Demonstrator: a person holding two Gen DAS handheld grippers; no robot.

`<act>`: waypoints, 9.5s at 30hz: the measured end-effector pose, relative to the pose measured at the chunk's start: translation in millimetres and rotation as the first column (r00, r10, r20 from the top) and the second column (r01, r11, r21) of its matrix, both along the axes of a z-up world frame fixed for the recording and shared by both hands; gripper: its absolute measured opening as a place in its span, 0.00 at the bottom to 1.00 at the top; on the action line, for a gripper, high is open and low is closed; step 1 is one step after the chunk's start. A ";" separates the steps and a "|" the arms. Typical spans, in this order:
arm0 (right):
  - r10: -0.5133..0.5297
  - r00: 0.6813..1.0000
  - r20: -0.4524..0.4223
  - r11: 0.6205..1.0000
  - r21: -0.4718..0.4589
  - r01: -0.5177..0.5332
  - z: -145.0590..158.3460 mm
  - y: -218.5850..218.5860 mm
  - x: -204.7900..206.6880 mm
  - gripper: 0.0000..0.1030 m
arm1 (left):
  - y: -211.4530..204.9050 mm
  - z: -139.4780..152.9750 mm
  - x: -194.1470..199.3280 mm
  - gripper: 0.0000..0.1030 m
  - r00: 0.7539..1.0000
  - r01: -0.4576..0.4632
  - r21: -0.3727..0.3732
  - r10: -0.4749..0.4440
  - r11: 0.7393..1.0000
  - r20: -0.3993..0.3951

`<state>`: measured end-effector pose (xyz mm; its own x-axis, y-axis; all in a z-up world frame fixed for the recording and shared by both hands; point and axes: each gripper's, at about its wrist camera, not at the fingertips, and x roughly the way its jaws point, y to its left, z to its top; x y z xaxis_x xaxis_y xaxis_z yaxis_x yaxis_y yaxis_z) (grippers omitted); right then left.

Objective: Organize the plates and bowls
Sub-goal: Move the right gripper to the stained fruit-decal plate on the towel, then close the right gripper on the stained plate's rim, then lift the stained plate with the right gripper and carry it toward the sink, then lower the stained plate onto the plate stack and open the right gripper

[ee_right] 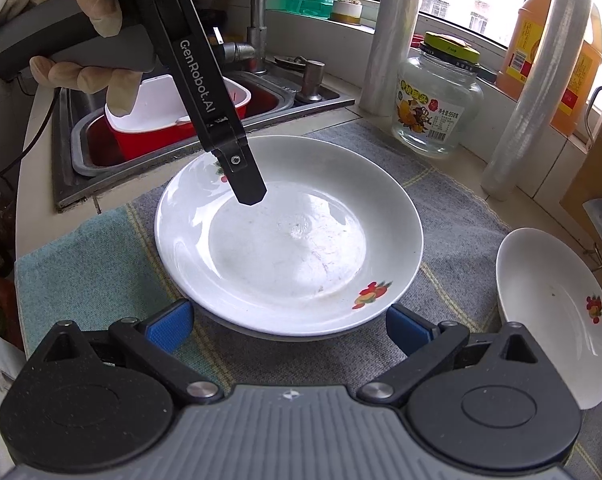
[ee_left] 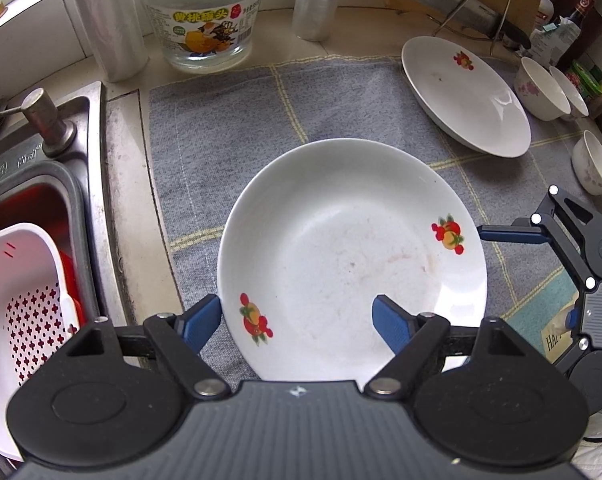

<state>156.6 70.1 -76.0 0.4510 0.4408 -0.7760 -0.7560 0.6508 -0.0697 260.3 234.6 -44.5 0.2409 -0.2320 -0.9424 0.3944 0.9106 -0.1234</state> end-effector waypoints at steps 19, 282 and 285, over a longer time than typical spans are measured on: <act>-0.134 0.989 0.064 0.990 0.040 0.132 26.2 -49.4 -12.0 1.00 | -48.6 38.8 -57.2 0.91 0.936 0.017 -0.053 0.003 0.998 0.351; 0.201 0.898 -0.391 0.978 0.024 -0.209 14.7 22.9 149.7 0.87 | -82.7 -27.1 -114.4 1.00 0.856 -0.373 -0.034 0.359 0.927 0.371; 0.193 0.900 -0.390 0.979 0.021 -0.201 15.3 23.6 149.5 0.87 | -84.7 -29.7 -117.7 0.99 0.860 -0.359 -0.017 0.338 0.933 0.382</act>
